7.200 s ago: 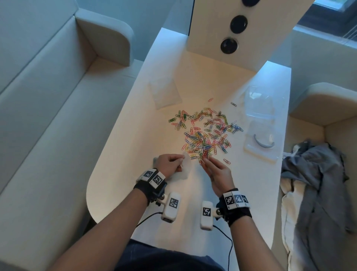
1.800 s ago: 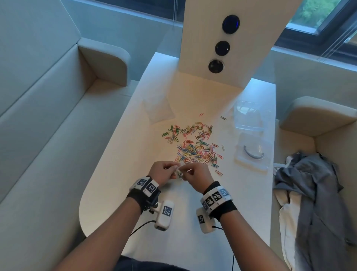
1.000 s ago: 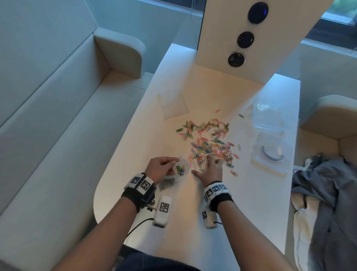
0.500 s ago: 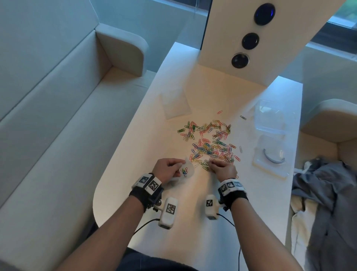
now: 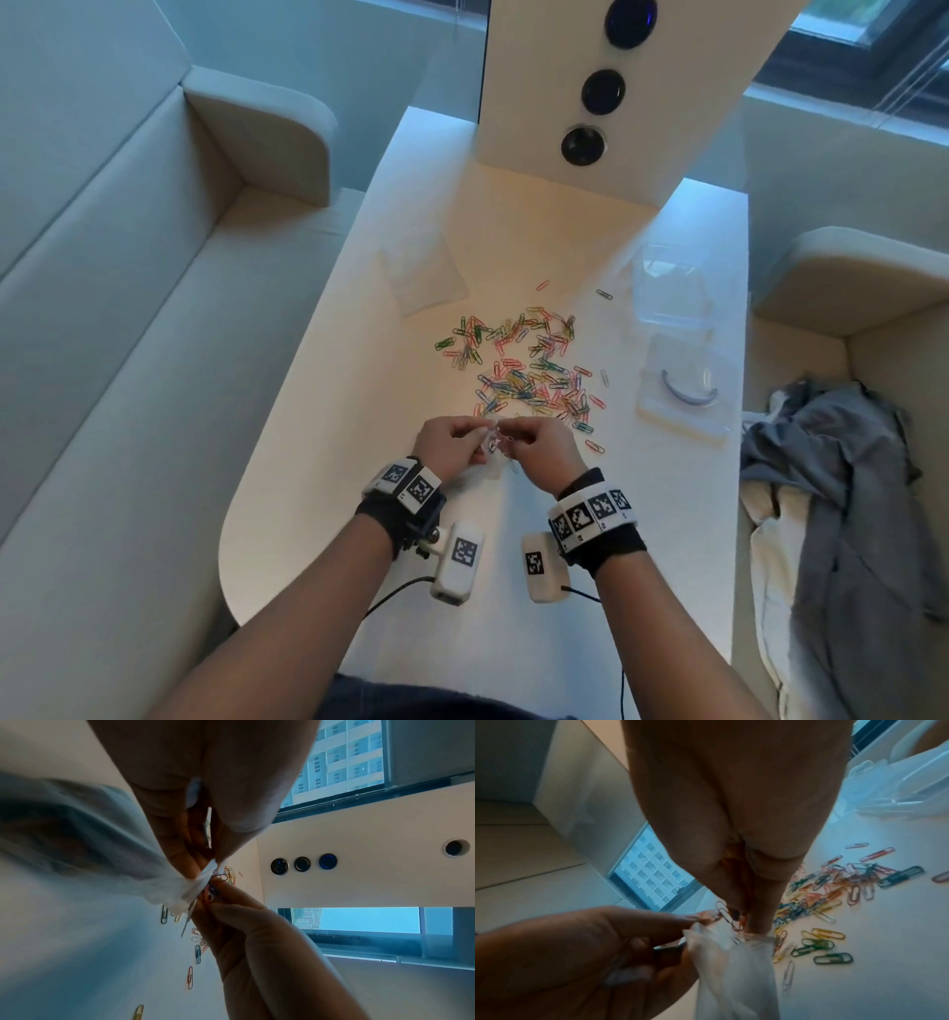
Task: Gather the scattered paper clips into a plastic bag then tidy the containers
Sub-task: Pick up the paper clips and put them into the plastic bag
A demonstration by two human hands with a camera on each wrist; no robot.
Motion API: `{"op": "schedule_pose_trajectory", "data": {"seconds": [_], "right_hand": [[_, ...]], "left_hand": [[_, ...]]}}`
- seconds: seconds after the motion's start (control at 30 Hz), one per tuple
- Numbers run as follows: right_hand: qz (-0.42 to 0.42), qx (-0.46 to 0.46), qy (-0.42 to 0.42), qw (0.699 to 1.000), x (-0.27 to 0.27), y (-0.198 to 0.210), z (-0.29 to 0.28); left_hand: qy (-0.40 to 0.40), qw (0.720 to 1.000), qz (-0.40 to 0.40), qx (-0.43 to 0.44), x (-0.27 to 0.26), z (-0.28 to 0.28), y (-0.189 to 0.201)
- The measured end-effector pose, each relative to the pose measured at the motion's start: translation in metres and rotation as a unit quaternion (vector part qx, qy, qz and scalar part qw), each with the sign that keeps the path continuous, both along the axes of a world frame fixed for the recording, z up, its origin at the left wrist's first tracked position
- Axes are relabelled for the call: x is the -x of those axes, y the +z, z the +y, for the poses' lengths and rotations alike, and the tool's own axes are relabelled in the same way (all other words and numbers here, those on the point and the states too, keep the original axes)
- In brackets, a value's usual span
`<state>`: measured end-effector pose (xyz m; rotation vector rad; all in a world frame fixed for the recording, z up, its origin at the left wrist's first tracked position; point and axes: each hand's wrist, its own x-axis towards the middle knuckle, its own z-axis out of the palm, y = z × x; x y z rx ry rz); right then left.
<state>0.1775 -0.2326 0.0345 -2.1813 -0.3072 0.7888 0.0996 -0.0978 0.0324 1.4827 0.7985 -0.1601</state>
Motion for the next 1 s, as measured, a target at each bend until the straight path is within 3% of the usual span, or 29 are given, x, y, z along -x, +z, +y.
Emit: {"op": "schedule_pose_trajectory", "data": {"seconds": [0.13,0.23,0.3,0.4,0.47,0.53,0.63,0.87,1.0], "right_hand": [[-0.099,0.071,0.063,0.991,0.007,0.008,0.008],[-0.088,0.12,0.149,0.978,0.007,0.015,0.008],[-0.043,0.038,0.096,0.994,0.002,0.022,0.003],[-0.009,-0.079,-0.069,0.994,-0.014,0.019,-0.015],[-0.031,-0.035,-0.154,0.987,-0.029,-0.001,-0.037],[-0.025,0.08,-0.197,0.977,-0.045,-0.027,-0.056],[-0.035,0.195,-0.183,0.963,-0.053,-0.051,-0.062],[-0.135,0.222,-0.064,0.964,-0.055,-0.061,-0.01],[-0.179,0.175,-0.041,0.967,-0.057,-0.064,0.001]], "left_hand": [[-0.013,1.0,-0.003,-0.003,-0.001,-0.002,0.002],[-0.013,1.0,-0.007,-0.003,-0.001,-0.002,0.004],[-0.004,1.0,-0.012,-0.004,-0.002,0.001,0.005],[0.005,1.0,-0.016,-0.005,-0.001,0.011,0.006],[0.016,1.0,-0.021,0.013,0.0,0.02,0.008],[0.037,0.999,-0.022,0.032,0.003,0.032,0.01],[0.064,0.997,-0.022,0.047,0.007,0.049,0.01],[0.096,0.994,-0.025,0.052,0.01,0.071,0.01],[0.104,0.993,-0.023,0.051,0.012,0.072,0.008]]}}
